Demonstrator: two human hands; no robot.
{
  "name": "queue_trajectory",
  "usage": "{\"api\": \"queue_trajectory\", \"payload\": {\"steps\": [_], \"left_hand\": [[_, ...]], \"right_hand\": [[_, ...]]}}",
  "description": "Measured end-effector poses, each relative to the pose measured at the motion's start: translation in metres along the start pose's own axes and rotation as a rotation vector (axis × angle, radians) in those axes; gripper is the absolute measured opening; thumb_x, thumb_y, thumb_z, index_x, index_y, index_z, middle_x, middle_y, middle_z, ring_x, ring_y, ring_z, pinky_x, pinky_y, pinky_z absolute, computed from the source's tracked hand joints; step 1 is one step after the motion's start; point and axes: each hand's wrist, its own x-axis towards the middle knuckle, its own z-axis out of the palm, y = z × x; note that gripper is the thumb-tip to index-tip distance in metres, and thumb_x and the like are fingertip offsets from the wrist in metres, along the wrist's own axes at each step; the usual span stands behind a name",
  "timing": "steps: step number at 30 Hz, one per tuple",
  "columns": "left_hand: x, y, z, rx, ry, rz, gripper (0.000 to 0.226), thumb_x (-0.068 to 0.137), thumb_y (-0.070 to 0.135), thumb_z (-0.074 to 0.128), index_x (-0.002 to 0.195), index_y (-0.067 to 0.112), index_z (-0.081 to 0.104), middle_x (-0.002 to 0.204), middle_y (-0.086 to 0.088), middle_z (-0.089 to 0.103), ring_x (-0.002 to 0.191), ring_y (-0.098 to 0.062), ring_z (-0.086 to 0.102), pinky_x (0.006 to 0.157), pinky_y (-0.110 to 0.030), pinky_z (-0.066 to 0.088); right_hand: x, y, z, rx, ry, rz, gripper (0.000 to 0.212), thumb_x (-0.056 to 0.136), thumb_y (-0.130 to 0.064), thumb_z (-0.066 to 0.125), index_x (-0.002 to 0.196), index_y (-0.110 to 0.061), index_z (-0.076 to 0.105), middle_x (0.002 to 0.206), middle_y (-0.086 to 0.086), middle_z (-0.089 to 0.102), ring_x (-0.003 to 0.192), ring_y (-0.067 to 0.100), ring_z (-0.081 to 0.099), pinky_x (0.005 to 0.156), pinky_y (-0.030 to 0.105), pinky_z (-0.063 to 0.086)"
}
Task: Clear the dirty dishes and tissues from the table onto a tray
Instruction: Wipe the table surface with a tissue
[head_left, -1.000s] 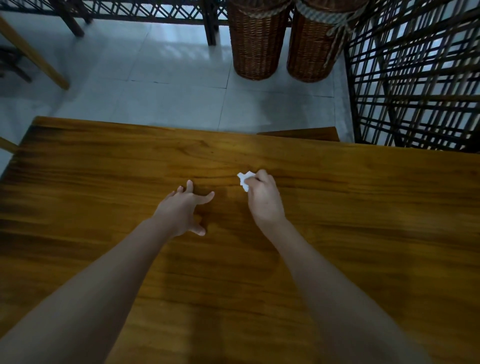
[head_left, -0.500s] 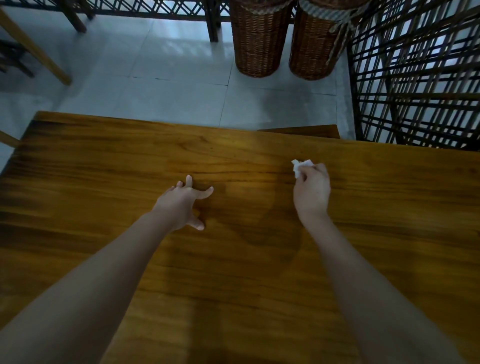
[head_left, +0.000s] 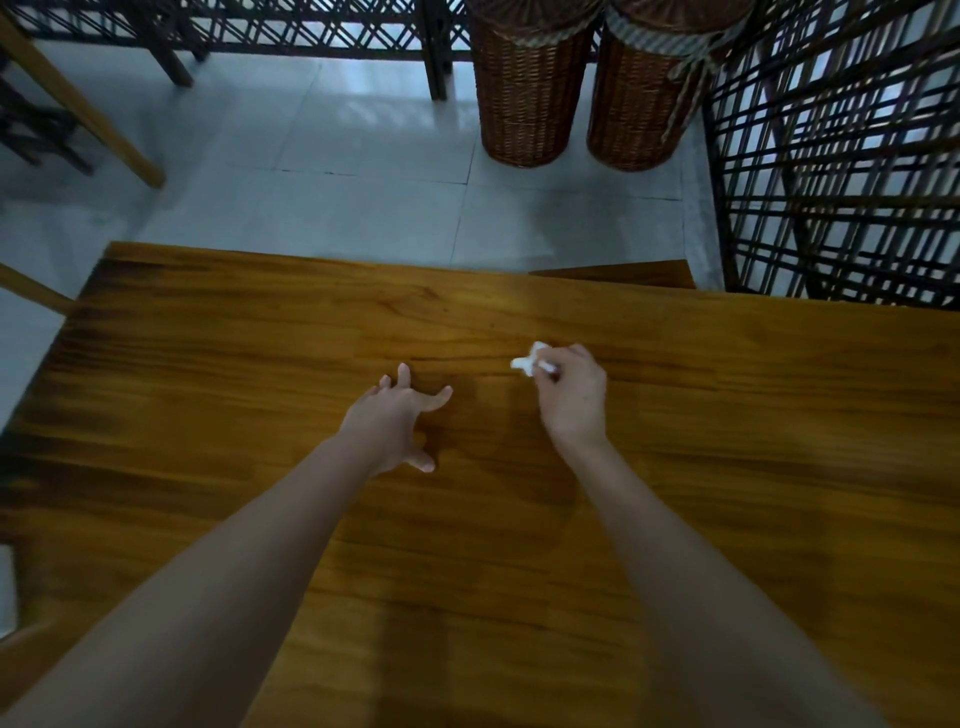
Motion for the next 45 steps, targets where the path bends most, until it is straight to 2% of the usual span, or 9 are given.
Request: {"api": "queue_trajectory", "payload": {"steps": [3,11,15,19,24,28,33,41,45], "left_hand": [[-0.003,0.003,-0.005,0.002,-0.022,0.006,0.102,0.075,0.03,0.079,0.15,0.04,0.01,0.158,-0.017,-0.007,0.146,-0.037,0.004,0.116,-0.046,0.018],[-0.002,0.002,-0.005,0.03,-0.047,0.043,0.099,0.08,0.038,0.073,0.151,0.04,0.004,0.158,-0.019,-0.009,0.146,-0.037,0.002,0.12,-0.045,0.013],[-0.007,-0.027,0.0,-0.177,0.071,0.12,0.097,0.078,0.04,0.075,0.151,0.041,0.01,0.16,-0.011,0.002,0.147,-0.03,0.011,0.119,-0.045,0.017],[-0.008,-0.085,-0.008,-0.146,0.238,-0.036,0.095,0.076,0.047,0.074,0.149,0.043,0.014,0.16,-0.013,0.007,0.146,-0.031,0.016,0.117,-0.051,0.017],[-0.002,-0.128,-0.009,0.016,0.017,-0.172,0.102,0.075,0.048,0.075,0.149,0.047,0.005,0.16,-0.016,-0.003,0.146,-0.036,0.009,0.114,-0.056,0.01],[0.003,-0.127,-0.01,0.008,0.027,-0.146,0.106,0.071,0.044,0.079,0.15,0.043,0.007,0.158,-0.02,-0.001,0.145,-0.04,0.011,0.116,-0.054,0.012],[0.004,-0.132,-0.006,-0.004,0.039,-0.135,0.107,0.071,0.044,0.079,0.149,0.043,0.006,0.158,-0.019,-0.002,0.145,-0.04,0.011,0.117,-0.052,0.012],[0.006,-0.134,-0.007,-0.009,0.041,-0.108,0.107,0.071,0.045,0.079,0.15,0.042,0.007,0.157,-0.022,-0.002,0.144,-0.042,0.011,0.117,-0.05,0.012],[0.007,-0.137,-0.003,-0.007,0.043,-0.106,0.106,0.071,0.045,0.079,0.15,0.042,0.007,0.158,-0.021,-0.002,0.144,-0.042,0.011,0.117,-0.049,0.012]], "right_hand": [[0.014,0.023,-0.032,-0.071,0.162,0.136,0.019,0.092,-0.01,0.057,0.107,-0.01,0.069,0.104,0.004,0.06,0.082,0.009,0.056,0.065,0.007,0.038],[0.019,0.018,-0.026,-0.138,0.278,0.233,0.022,0.092,-0.006,0.057,0.111,-0.006,0.067,0.114,0.009,0.057,0.087,0.015,0.059,0.07,0.016,0.046],[0.019,-0.01,0.012,-0.126,0.191,0.154,0.021,0.092,-0.008,0.057,0.11,-0.008,0.068,0.109,0.007,0.057,0.082,0.01,0.053,0.058,0.008,0.034],[0.018,-0.041,0.052,-0.095,0.115,0.083,0.021,0.093,-0.009,0.056,0.11,-0.007,0.069,0.107,0.007,0.057,0.087,0.013,0.055,0.069,0.015,0.04],[0.026,-0.071,0.093,-0.099,0.044,0.037,0.022,0.095,-0.012,0.054,0.112,-0.008,0.068,0.108,0.005,0.056,0.091,0.017,0.058,0.078,0.021,0.048],[0.025,-0.094,0.127,-0.11,-0.033,-0.07,0.022,0.095,-0.01,0.051,0.108,-0.006,0.068,0.103,0.006,0.055,0.083,0.012,0.049,0.069,0.02,0.038],[0.026,-0.11,0.149,-0.159,-0.111,-0.222,0.022,0.096,-0.007,0.047,0.099,0.0,0.067,0.098,0.01,0.053,0.087,0.023,0.053,0.071,0.028,0.046],[0.082,-0.095,0.12,-0.169,0.13,0.048,0.026,0.094,0.002,0.045,0.101,-0.004,0.069,0.099,0.006,0.047,0.088,0.02,0.052,0.073,0.018,0.034],[0.058,-0.109,0.141,-0.241,-0.045,-0.059,0.025,0.091,0.004,0.045,0.105,-0.002,0.066,0.108,0.018,0.052,0.099,0.031,0.052,0.081,0.029,0.039]]}}
